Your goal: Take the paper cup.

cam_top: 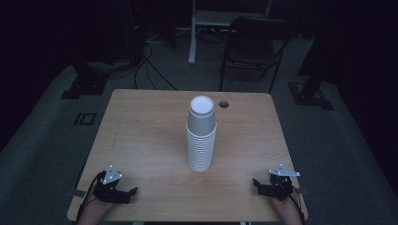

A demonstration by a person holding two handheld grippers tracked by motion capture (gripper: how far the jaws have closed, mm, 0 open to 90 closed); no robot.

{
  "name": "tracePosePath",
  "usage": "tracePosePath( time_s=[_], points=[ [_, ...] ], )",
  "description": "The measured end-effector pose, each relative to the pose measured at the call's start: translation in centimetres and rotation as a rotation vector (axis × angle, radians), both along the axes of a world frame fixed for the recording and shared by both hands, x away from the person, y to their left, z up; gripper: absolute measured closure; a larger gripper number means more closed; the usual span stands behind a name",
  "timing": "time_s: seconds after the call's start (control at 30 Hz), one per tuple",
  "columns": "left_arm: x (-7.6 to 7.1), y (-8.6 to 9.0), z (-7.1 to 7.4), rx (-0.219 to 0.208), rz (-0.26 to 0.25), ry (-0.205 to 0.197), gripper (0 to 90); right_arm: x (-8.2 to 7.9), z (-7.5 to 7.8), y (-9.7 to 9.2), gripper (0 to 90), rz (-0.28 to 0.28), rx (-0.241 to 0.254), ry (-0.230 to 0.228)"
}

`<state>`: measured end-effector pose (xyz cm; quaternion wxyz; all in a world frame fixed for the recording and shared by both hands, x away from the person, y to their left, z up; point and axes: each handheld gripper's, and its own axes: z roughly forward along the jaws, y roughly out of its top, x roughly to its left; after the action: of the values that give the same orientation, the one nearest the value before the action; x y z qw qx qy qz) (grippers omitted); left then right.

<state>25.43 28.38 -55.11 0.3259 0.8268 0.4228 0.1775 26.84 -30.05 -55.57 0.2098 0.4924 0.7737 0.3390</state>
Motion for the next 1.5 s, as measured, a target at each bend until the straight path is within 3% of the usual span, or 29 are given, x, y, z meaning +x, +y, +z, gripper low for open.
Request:
tracePosePath(
  time_s=[0.33,0.47,0.6,0.9,1.2,1.3,1.5],
  points=[
    [0.0,0.0,0.0,0.0,-0.007,0.0,0.1,0.0,0.0,0.1,11.1,0.024,-0.004,0.002],
    [0.4,0.0,0.3,-0.03,-0.025,0.029,0.2,0.0,0.0,0.1,11.1,0.023,-0.003,0.003],
    [1.0,-0.5,0.9,-0.036,-0.025,0.02,0.2,0.1,0.0,0.1,11.1,0.02,-0.001,0.004],
    [1.5,-2.0,2.1,-0.071,-0.086,0.034,1.9,0.1,0.0,0.1,11.1,0.017,-0.002,0.004],
    [2.0,-3.6,3.4,-0.079,-0.132,0.031,1.8,0.2,0.0,0.2,11.1,0.013,-0.003,0.002],
    [2.2,-3.9,4.2,-0.114,-0.141,0.012,1.9,0.2,0.0,0.2,11.2,0.012,-0.003,0.003],
    [2.5,-4.6,5.1,-0.12,-0.168,-0.007,1.9,0.2,0.0,0.2,11.2,0.012,-0.002,0.002]
  ],
)
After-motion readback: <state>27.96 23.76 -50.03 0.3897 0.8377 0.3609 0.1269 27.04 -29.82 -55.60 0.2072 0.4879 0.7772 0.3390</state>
